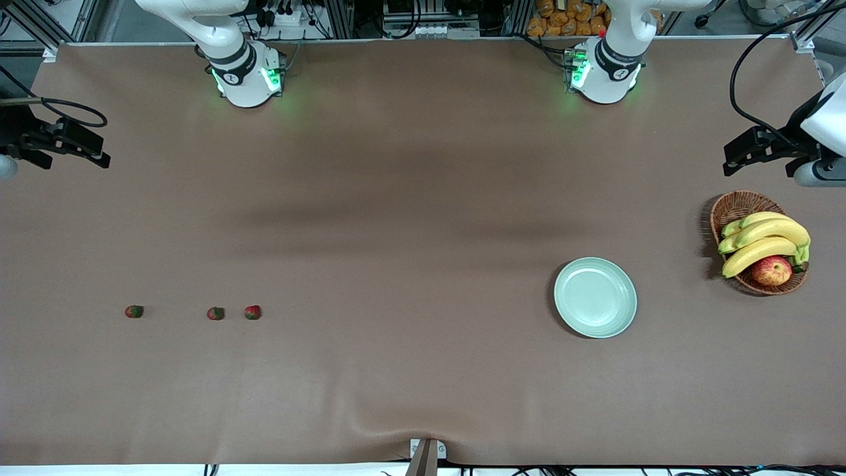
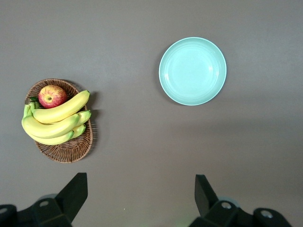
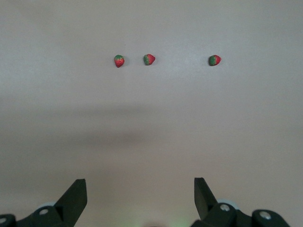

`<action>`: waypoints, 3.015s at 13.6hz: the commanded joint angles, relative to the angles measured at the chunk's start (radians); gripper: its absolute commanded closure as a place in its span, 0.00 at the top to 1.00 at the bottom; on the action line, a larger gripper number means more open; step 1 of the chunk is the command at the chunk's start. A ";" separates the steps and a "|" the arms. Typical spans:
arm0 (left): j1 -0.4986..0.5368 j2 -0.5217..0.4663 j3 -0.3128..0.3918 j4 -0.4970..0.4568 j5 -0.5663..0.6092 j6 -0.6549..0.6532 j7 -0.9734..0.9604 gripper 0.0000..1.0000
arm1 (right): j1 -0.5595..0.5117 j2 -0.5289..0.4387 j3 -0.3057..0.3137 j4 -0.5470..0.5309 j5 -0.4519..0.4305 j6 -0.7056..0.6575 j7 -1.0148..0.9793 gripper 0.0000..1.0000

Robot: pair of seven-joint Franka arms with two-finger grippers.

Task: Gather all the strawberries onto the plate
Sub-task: 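Move the right gripper out toward the row of strawberries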

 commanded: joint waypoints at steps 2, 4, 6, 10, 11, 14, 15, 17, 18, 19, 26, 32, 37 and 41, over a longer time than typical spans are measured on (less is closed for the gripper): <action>-0.006 0.015 -0.004 0.034 0.005 -0.027 0.007 1.00 | 0.005 -0.002 -0.003 0.012 0.009 -0.014 0.011 1.00; -0.014 0.018 -0.004 0.051 0.003 -0.030 0.000 1.00 | 0.005 -0.002 -0.003 0.012 0.009 -0.014 0.011 1.00; -0.014 0.030 -0.004 0.057 0.002 -0.032 0.004 1.00 | 0.005 0.000 -0.003 0.012 0.009 -0.014 0.011 1.00; -0.014 0.046 -0.004 0.052 0.002 -0.032 0.010 1.00 | 0.007 0.001 -0.001 0.010 0.009 -0.014 0.011 1.00; -0.014 0.046 -0.006 0.051 0.000 -0.030 0.008 1.00 | 0.007 0.001 -0.003 0.010 0.009 -0.014 0.011 1.00; -0.015 0.046 -0.006 0.043 -0.004 -0.030 0.007 1.00 | 0.013 0.001 0.000 0.008 0.009 -0.016 0.008 1.00; -0.015 0.050 -0.006 0.043 -0.004 -0.029 0.007 1.00 | 0.025 0.001 -0.001 0.008 -0.001 -0.016 0.006 1.00; -0.015 0.053 -0.006 0.045 -0.004 -0.020 0.007 1.00 | 0.023 0.001 -0.003 0.004 -0.006 -0.017 0.006 1.00; -0.014 0.058 -0.006 0.045 -0.004 -0.014 0.007 1.00 | 0.023 0.004 -0.003 -0.001 -0.007 -0.017 0.006 1.00; -0.014 0.064 -0.006 0.046 -0.004 -0.010 0.008 1.00 | 0.023 0.007 -0.003 -0.005 -0.007 -0.017 0.006 1.00; -0.017 0.095 -0.006 0.052 -0.003 0.025 0.007 1.00 | 0.028 0.029 -0.003 -0.005 -0.006 -0.033 0.008 1.00; -0.015 0.151 -0.006 0.060 -0.026 0.063 0.010 1.00 | 0.045 0.118 -0.001 0.004 0.009 0.025 0.009 1.00; -0.044 0.182 -0.024 0.112 -0.026 0.052 0.004 1.00 | 0.060 0.219 -0.001 0.005 0.012 0.117 0.011 1.00; -0.034 0.187 -0.023 0.117 -0.027 0.052 0.007 1.00 | 0.082 0.305 -0.001 0.005 0.032 0.245 0.009 1.00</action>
